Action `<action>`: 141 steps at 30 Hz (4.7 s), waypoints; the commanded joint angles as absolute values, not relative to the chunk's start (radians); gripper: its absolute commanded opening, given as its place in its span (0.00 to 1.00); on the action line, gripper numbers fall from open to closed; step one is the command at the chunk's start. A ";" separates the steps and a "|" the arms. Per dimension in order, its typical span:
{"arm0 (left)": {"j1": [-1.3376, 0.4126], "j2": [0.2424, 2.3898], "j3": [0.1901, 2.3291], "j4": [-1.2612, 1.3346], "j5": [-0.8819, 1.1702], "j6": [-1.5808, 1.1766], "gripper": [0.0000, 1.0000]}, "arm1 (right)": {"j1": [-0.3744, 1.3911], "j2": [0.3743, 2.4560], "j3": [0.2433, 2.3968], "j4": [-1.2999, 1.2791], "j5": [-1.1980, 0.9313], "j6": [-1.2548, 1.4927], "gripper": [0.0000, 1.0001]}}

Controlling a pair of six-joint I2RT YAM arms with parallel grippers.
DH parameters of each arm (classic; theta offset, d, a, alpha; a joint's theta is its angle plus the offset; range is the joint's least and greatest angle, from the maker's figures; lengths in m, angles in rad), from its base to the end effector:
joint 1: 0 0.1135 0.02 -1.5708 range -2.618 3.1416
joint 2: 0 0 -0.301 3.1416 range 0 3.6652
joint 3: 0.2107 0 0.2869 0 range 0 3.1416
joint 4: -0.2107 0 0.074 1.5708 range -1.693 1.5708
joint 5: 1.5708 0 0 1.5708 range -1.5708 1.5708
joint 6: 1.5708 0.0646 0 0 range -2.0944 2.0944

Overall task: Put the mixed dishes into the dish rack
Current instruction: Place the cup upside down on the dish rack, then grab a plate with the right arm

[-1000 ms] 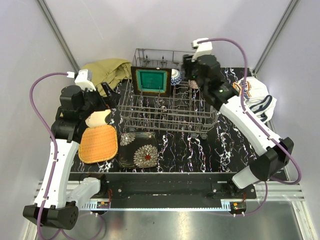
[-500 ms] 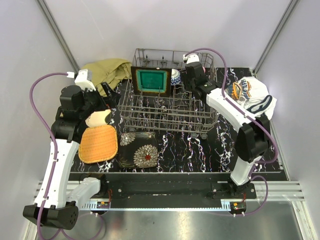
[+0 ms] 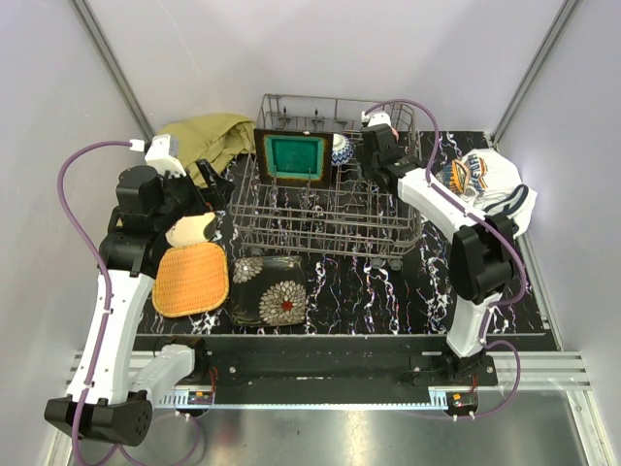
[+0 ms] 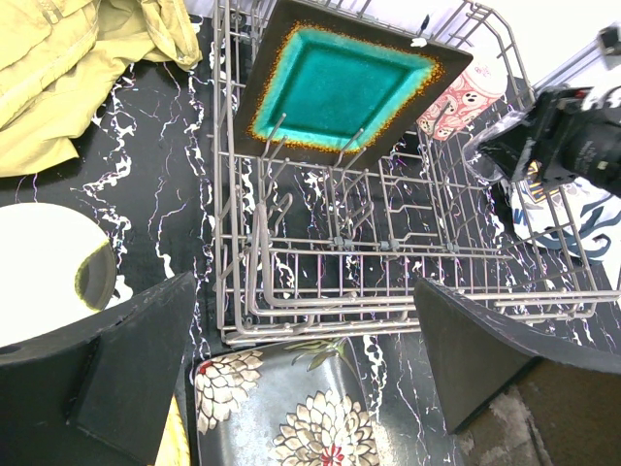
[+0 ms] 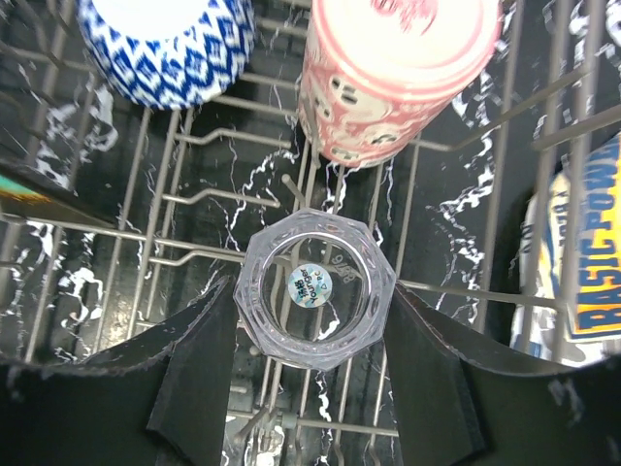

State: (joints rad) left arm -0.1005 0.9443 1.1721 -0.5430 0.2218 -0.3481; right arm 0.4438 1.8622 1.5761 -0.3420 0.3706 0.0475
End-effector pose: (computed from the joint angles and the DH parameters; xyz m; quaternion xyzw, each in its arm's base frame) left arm 0.2309 -0.0376 0.4367 -0.0348 0.8062 -0.2172 0.5492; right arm 0.4627 0.1941 0.3013 -0.0904 0.8750 -0.0507 0.4728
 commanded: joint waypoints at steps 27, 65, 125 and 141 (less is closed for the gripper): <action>-0.095 0.936 1.177 -0.511 0.235 -0.347 0.99 | 0.388 1.944 1.565 -0.328 0.313 0.075 0.52; -0.095 0.882 1.158 -0.518 0.225 -0.383 0.99 | 0.575 1.135 1.402 -0.570 0.221 0.242 0.79; -0.095 0.755 1.143 -0.607 0.272 -0.399 0.99 | 1.522 1.868 0.718 0.198 0.907 1.703 0.70; -0.095 0.765 1.141 -0.606 0.267 -0.399 0.99 | 1.506 1.895 0.649 0.222 0.877 1.776 0.22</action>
